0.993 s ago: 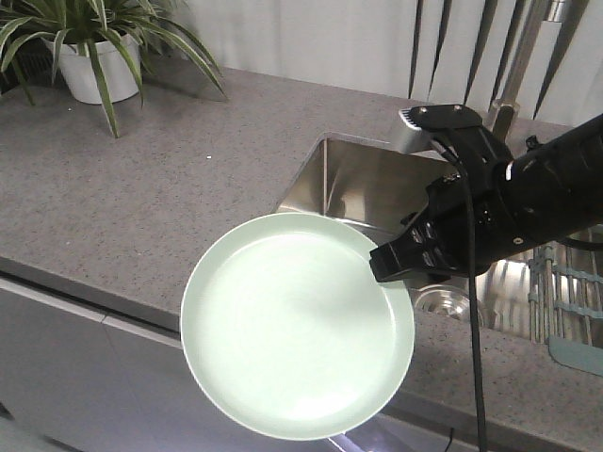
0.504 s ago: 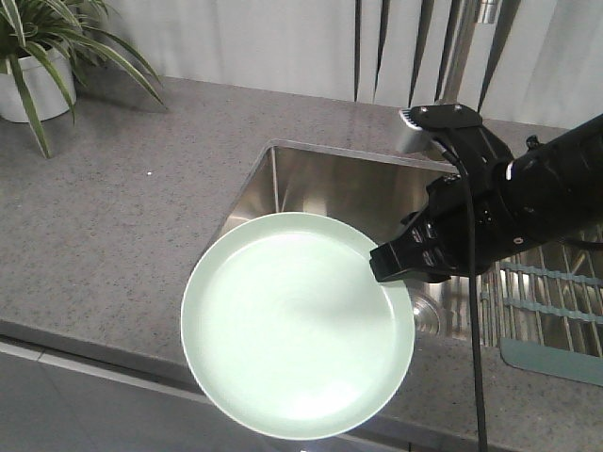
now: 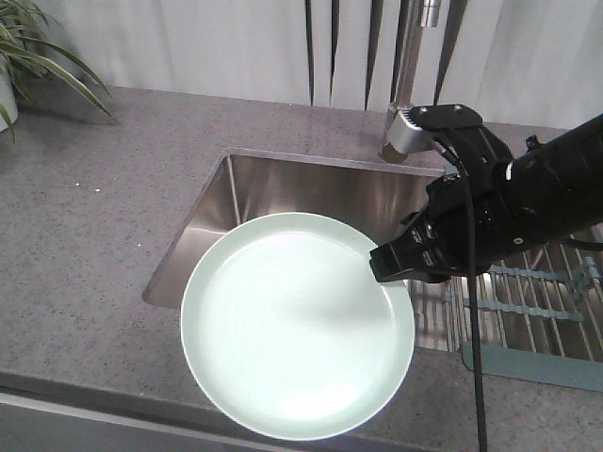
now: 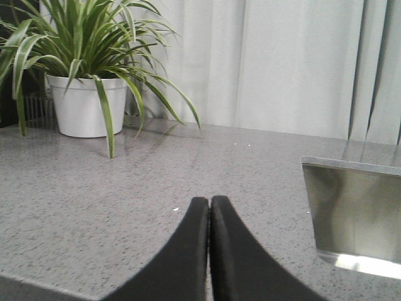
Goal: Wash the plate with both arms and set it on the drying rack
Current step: 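Position the held plate over the steel sink with the right gripper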
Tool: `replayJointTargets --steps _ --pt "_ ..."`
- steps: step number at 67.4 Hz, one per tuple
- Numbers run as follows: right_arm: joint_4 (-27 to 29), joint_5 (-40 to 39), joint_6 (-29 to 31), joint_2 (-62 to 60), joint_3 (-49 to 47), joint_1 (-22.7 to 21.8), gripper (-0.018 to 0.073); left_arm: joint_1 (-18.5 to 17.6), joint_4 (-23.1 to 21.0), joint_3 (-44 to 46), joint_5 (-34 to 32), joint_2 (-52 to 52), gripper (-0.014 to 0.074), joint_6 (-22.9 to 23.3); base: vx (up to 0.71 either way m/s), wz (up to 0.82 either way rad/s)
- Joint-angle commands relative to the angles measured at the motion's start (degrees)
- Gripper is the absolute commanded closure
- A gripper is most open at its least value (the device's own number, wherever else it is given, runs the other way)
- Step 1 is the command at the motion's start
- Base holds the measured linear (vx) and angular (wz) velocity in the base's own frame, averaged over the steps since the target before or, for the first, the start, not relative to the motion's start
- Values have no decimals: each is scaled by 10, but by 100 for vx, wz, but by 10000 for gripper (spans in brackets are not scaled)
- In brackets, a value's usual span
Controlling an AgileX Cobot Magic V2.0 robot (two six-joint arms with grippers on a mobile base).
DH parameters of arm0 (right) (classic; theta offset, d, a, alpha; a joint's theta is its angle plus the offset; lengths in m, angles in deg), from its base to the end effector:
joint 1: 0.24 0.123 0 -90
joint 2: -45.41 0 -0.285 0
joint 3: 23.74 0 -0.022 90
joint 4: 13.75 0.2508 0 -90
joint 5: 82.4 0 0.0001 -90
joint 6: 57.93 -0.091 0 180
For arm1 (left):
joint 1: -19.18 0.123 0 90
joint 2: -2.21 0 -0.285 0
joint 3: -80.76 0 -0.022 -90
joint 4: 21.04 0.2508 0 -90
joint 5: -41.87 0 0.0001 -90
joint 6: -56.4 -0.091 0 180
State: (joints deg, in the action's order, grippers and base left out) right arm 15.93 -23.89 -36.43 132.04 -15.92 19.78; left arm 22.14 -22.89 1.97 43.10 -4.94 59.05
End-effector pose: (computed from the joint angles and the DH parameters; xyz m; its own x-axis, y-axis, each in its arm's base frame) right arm 0.2472 0.1310 0.3390 -0.7606 -0.3599 -0.5403 -0.5805 0.7497 0.3177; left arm 0.0567 0.0029 0.2026 0.0532 -0.0758 -0.9957 -0.0469 0.9958 -0.0783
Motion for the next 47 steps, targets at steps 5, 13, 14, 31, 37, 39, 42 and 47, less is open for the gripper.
replayJointTargets --steps 5,13,14,31,37,39,42,47 --pt "20 -20 4 -20 -15 -2 561 1 -2 15 -44 9 603 3 4 -14" --pt "20 -20 4 -20 -15 -2 561 1 -2 15 -44 9 603 3 4 -15" --pt "20 -20 4 -20 -15 -2 561 1 -2 15 -44 9 603 3 4 -14" --pt "20 -20 4 -20 -15 -2 561 1 -2 15 -44 9 603 3 5 -14" --pt "20 -20 4 -20 -15 -2 561 1 -2 15 -44 9 603 3 5 -14" --pt "20 -20 4 -20 -15 -2 561 1 -2 15 -44 9 603 3 5 -13" --pt "20 -20 4 -20 -15 -2 561 1 -2 15 -44 9 603 3 5 -13" --pt "20 -20 4 -20 -15 -2 561 1 -2 15 -44 9 603 3 5 -12"
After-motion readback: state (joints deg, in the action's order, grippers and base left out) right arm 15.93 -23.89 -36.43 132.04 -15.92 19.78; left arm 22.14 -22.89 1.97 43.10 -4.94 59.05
